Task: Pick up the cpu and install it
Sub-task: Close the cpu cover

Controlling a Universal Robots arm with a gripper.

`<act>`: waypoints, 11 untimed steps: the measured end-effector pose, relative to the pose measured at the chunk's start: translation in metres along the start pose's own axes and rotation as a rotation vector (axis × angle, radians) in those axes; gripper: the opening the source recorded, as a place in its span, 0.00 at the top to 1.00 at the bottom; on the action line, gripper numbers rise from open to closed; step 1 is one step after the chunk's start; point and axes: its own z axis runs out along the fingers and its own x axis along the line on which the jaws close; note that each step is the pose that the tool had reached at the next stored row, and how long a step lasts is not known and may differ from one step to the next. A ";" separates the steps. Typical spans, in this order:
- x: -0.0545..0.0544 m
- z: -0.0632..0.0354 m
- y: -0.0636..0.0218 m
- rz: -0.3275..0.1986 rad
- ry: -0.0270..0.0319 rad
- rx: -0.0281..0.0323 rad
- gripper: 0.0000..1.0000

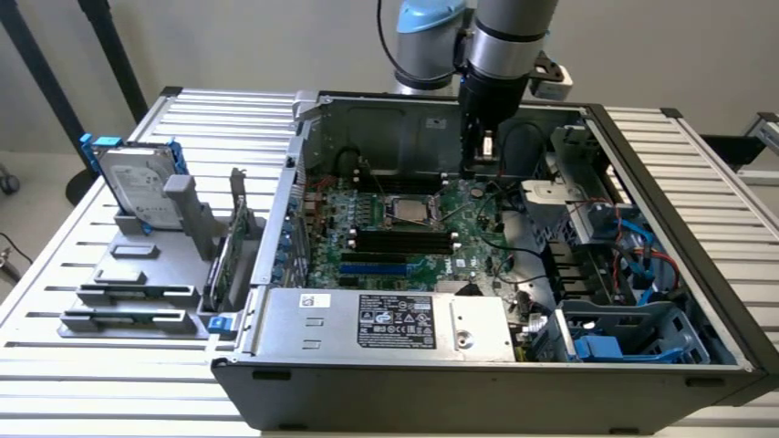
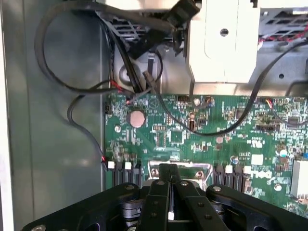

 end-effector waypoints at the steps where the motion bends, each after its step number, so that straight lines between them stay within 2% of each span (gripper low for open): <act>1: 0.000 -0.0001 0.0027 0.000 0.0003 0.0000 0.89; 7: -0.001 -0.0002 0.0109 -0.001 0.0011 -0.0007 0.89; 9: -0.001 -0.0003 0.0113 -0.002 0.0010 -0.0042 0.89; 11: -0.001 -0.0003 0.0115 -0.003 0.0010 -0.0110 0.89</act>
